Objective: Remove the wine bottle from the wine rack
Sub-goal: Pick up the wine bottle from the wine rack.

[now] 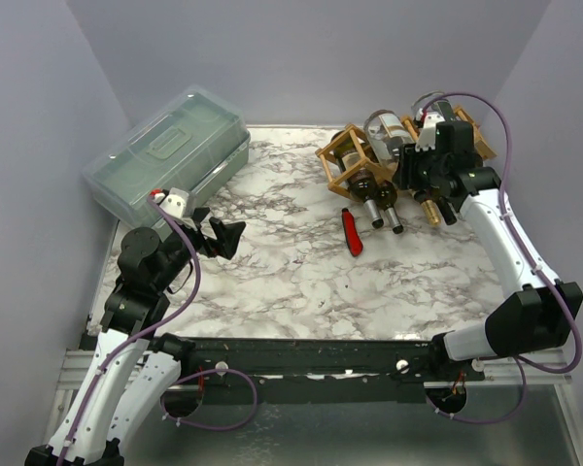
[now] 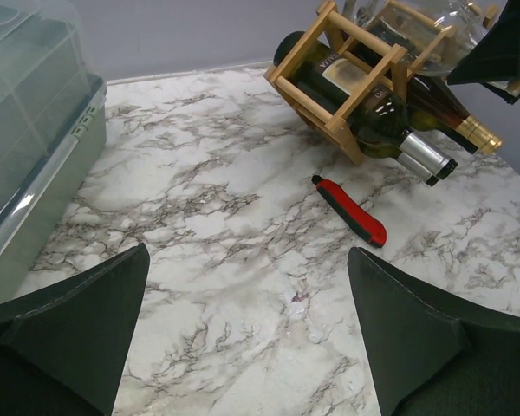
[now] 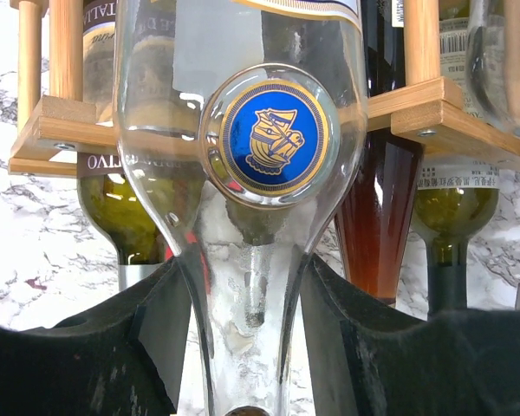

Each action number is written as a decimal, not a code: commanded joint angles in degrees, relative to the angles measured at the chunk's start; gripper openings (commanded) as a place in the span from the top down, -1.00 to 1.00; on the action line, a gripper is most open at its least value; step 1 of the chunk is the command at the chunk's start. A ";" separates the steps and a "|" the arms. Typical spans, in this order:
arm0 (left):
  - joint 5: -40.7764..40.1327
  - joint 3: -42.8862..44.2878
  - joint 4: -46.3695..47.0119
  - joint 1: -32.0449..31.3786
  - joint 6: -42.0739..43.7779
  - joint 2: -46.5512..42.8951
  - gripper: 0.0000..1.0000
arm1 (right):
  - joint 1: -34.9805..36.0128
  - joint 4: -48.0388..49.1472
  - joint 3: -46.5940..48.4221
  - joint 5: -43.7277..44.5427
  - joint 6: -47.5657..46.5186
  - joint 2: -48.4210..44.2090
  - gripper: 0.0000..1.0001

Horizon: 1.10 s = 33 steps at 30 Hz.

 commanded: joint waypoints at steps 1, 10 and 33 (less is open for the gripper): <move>-0.89 -0.79 0.69 -0.11 0.64 -0.05 -0.98 | -0.60 10.03 6.28 -1.26 0.12 -4.08 1.00; -0.95 -0.86 0.69 -0.11 0.72 0.02 -0.98 | -1.00 9.70 6.67 -2.13 0.21 -4.58 0.99; -0.71 -0.93 0.75 -0.09 0.88 0.58 -0.98 | -1.08 6.99 11.47 -8.69 0.16 -5.34 0.99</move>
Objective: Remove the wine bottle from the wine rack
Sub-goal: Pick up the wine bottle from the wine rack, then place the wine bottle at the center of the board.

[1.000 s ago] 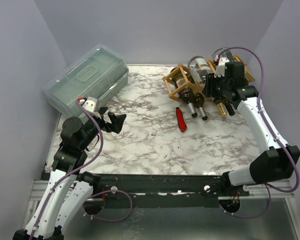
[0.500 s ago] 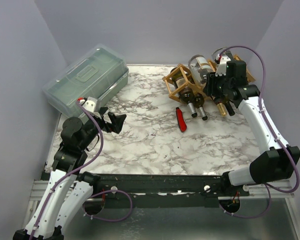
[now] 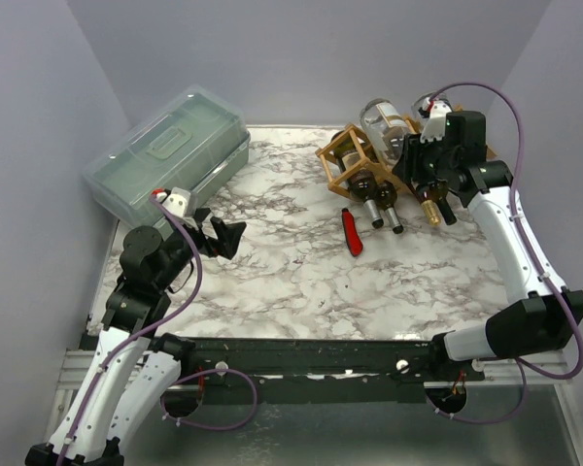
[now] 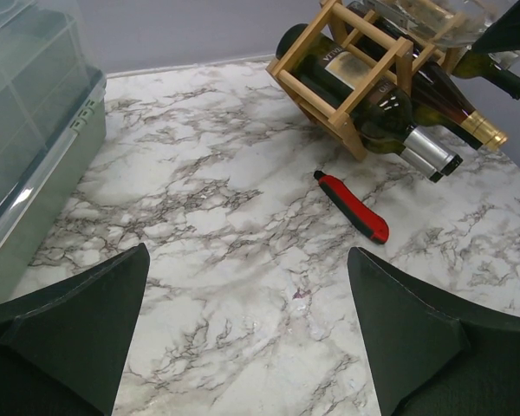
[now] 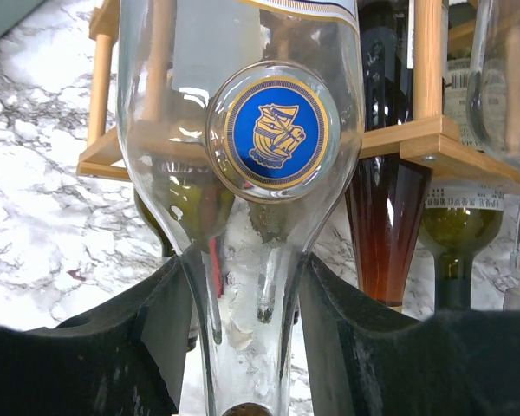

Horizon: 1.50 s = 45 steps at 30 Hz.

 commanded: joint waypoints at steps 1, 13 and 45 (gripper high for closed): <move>-0.69 -0.60 0.70 -0.06 0.86 0.14 -0.98 | -0.33 10.81 6.30 -4.57 0.17 -4.59 0.99; -0.87 -0.71 0.75 -0.06 1.12 0.34 -0.98 | -0.30 9.21 8.10 -11.40 0.20 -4.55 0.99; 6.79 -2.60 4.65 -0.15 1.71 -1.12 -0.98 | 2.90 5.02 4.94 -29.46 -0.70 -5.98 0.99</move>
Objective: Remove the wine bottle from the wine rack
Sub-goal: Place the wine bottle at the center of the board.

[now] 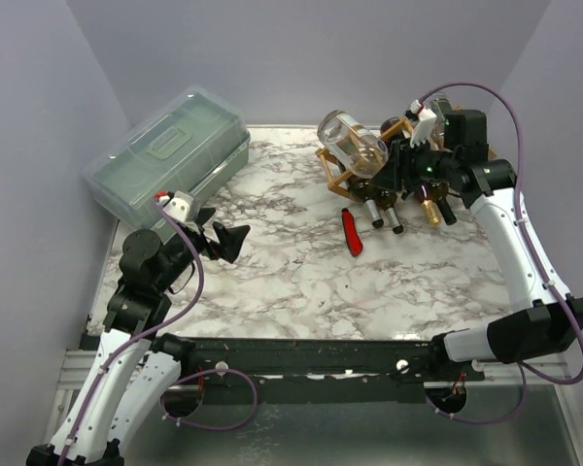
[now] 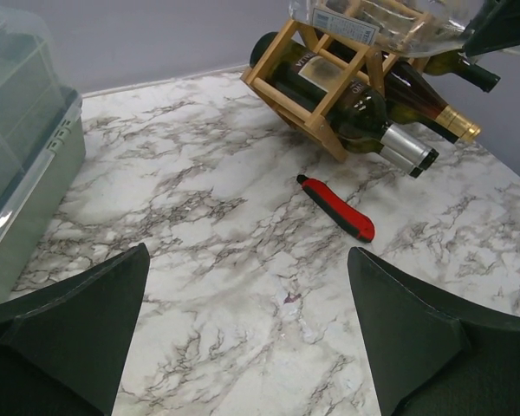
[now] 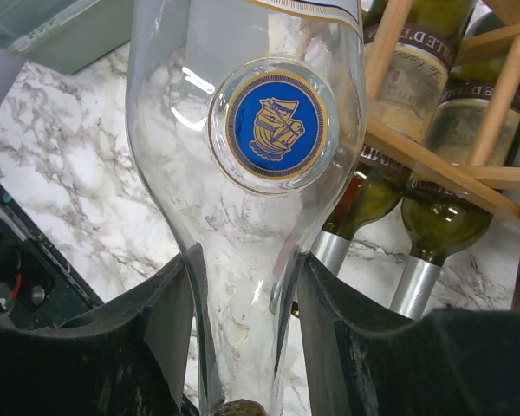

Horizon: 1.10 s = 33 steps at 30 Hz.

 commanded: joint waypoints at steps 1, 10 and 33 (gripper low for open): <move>3.27 -1.05 2.08 -0.16 0.82 -0.25 -0.98 | 1.03 10.04 1.23 -8.04 -1.24 -5.23 0.99; 6.05 -2.60 4.49 -0.24 2.80 -0.99 -0.98 | 3.66 7.91 -2.32 -14.31 -4.27 -6.56 1.00; 19.31 -11.14 12.40 -4.59 15.55 -6.41 -0.98 | 11.50 3.22 -16.40 -18.43 -15.16 -9.61 0.99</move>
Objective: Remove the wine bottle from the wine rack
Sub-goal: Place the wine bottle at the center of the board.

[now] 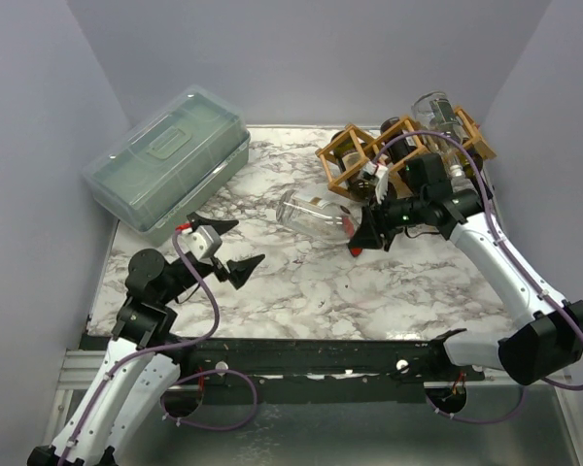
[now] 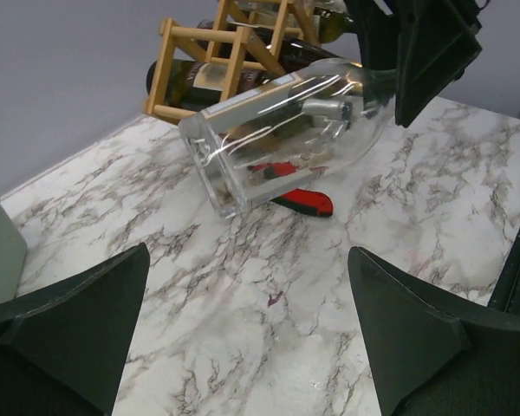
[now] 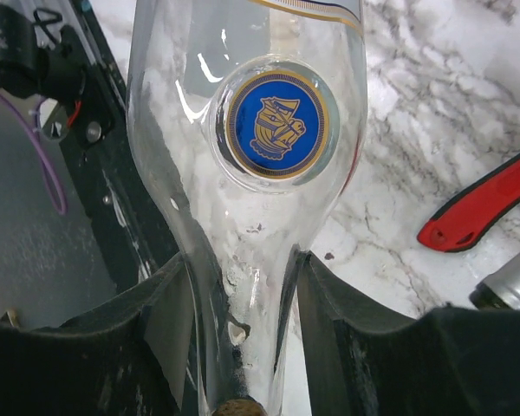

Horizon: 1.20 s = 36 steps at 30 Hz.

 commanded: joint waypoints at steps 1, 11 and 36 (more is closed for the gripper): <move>5.47 -2.48 3.11 -3.12 6.19 -0.99 -0.98 | 1.82 6.00 -0.97 -5.53 -4.55 -3.80 1.00; 0.68 -5.83 3.82 -14.04 15.52 0.45 -0.98 | 6.19 2.12 -7.64 -1.28 -7.03 -5.42 0.99; -26.41 -1.38 9.65 -39.21 30.51 25.08 -0.98 | 11.44 -5.93 -7.80 9.18 -10.65 0.44 1.00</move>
